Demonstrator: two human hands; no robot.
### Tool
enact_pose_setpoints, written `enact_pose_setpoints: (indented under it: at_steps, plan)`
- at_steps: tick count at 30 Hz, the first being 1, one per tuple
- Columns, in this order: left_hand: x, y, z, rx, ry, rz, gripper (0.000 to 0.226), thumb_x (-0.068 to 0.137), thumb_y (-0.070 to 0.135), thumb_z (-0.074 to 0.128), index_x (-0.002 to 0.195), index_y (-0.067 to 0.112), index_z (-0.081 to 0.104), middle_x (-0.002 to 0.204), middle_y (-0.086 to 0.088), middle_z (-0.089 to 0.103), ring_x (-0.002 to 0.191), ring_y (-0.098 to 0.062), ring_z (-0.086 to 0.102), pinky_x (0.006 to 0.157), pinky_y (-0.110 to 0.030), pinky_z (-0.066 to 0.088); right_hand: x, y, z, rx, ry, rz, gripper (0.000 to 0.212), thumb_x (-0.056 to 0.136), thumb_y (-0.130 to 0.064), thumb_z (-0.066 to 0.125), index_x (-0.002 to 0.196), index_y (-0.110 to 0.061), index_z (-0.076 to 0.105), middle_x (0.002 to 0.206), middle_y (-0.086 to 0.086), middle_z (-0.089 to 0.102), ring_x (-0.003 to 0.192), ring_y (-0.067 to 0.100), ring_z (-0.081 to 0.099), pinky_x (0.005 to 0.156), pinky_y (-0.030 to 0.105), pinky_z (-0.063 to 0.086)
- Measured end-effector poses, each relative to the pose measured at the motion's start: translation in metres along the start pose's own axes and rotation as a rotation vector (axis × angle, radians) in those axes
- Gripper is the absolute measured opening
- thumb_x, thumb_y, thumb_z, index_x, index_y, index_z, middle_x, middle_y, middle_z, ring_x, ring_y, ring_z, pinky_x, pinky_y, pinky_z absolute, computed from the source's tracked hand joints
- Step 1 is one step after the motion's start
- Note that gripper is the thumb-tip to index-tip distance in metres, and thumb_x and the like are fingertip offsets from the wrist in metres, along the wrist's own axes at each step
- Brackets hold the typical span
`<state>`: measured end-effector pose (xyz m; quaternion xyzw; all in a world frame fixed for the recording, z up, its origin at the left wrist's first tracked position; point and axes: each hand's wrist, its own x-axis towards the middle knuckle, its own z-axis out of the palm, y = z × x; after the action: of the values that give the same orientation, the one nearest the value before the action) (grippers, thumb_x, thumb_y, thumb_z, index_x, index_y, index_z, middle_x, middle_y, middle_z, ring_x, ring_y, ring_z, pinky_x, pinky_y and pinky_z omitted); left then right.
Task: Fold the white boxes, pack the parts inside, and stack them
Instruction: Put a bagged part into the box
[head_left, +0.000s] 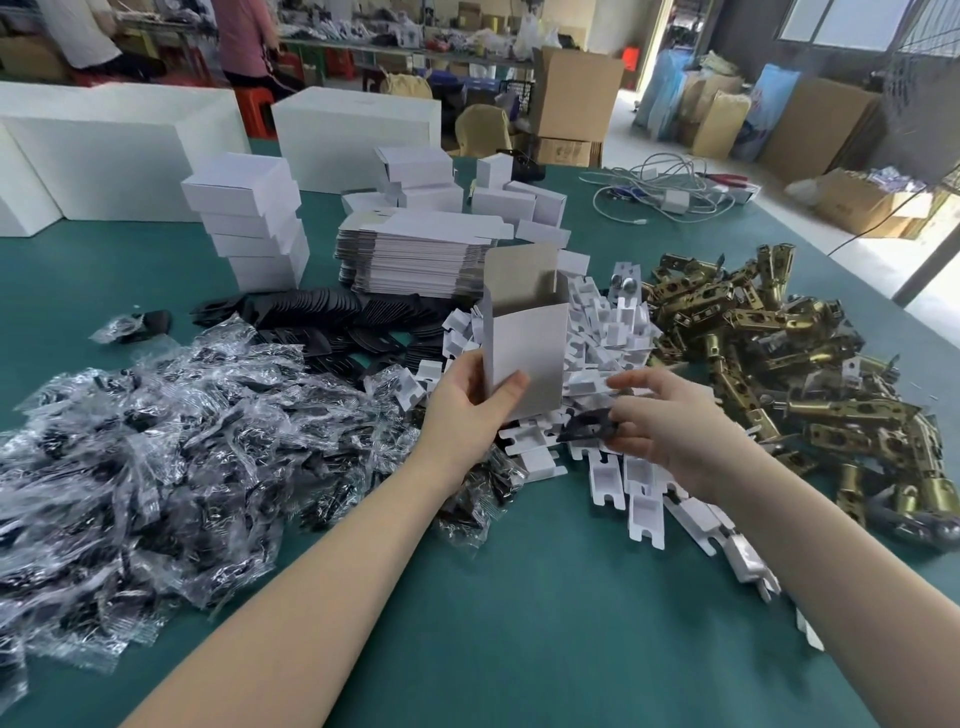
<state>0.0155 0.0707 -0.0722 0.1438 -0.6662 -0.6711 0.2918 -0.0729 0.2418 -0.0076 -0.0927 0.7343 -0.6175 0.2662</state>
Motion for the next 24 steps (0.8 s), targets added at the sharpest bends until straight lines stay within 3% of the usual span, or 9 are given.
enact_pose_setpoints:
  at_steps: [2,8,12,15,18,22,24]
  plan:
    - [0.000,0.000,0.000,-0.004,-0.001,-0.001,0.021,0.091,0.025,0.070,0.101,0.039,0.058,0.104,0.016,0.069,0.095,0.003,0.066,0.077,-0.017,0.052,-0.001,-0.001,0.001,-0.022,0.011,-0.029,0.028,0.090,0.010,0.054,0.108,-0.010,0.059,0.099,0.013,0.065,0.062,0.015,0.070,0.055,0.021,0.056]
    - [0.000,0.001,0.001,0.021,0.008,0.008,0.020,0.091,0.026,0.070,0.101,0.039,0.057,0.106,0.014,0.068,0.095,0.003,0.064,0.077,-0.015,0.051,-0.009,-0.002,0.002,-0.070,-0.085,-0.100,0.024,0.088,0.005,0.065,0.106,-0.011,0.062,0.095,0.013,0.069,0.072,0.015,0.072,0.069,0.022,0.060]
    - [0.000,0.002,0.002,0.015,0.009,0.012,0.021,0.092,0.023,0.070,0.100,0.039,0.057,0.104,0.014,0.068,0.091,0.005,0.065,0.074,-0.012,0.049,-0.011,-0.001,0.005,-0.450,-0.106,-0.277,0.031,0.081,0.006,0.069,0.101,-0.017,0.066,0.098,0.003,0.073,0.080,0.017,0.071,0.080,0.026,0.059]
    - [0.000,0.001,0.002,0.015,0.009,0.010,0.020,0.091,0.024,0.070,0.100,0.038,0.058,0.103,0.014,0.070,0.093,0.001,0.066,0.076,-0.015,0.051,-0.008,-0.002,0.013,-0.708,-0.059,-0.450,0.032,0.081,0.004,0.062,0.089,-0.027,0.066,0.091,-0.009,0.072,0.082,0.008,0.070,0.076,0.016,0.054]
    - [0.001,0.000,0.001,0.020,0.027,0.010,0.018,0.091,0.025,0.071,0.099,0.036,0.059,0.101,0.011,0.071,0.092,-0.003,0.068,0.077,-0.017,0.052,-0.001,-0.004,0.018,-0.854,-0.063,-0.568,0.033,0.080,0.003,0.061,0.091,-0.028,0.065,0.086,-0.015,0.068,0.077,0.000,0.064,0.072,0.011,0.049]
    - [0.002,-0.002,0.002,0.012,0.026,-0.005,0.019,0.090,0.024,0.071,0.101,0.033,0.059,0.102,0.005,0.071,0.094,-0.009,0.068,0.082,-0.025,0.055,0.008,-0.008,0.019,-1.048,0.016,-0.674,0.024,0.084,0.002,0.059,0.095,-0.016,0.071,0.094,-0.001,0.063,0.092,0.017,0.059,0.081,0.025,0.043]
    - [0.002,-0.003,0.002,0.008,0.024,-0.006,0.019,0.091,0.024,0.071,0.102,0.033,0.059,0.102,0.004,0.071,0.094,-0.009,0.068,0.080,-0.023,0.054,0.007,-0.009,0.018,-1.141,0.017,-0.697,0.022,0.089,-0.004,0.057,0.099,-0.017,0.072,0.101,0.000,0.065,0.098,0.021,0.058,0.085,0.034,0.048]
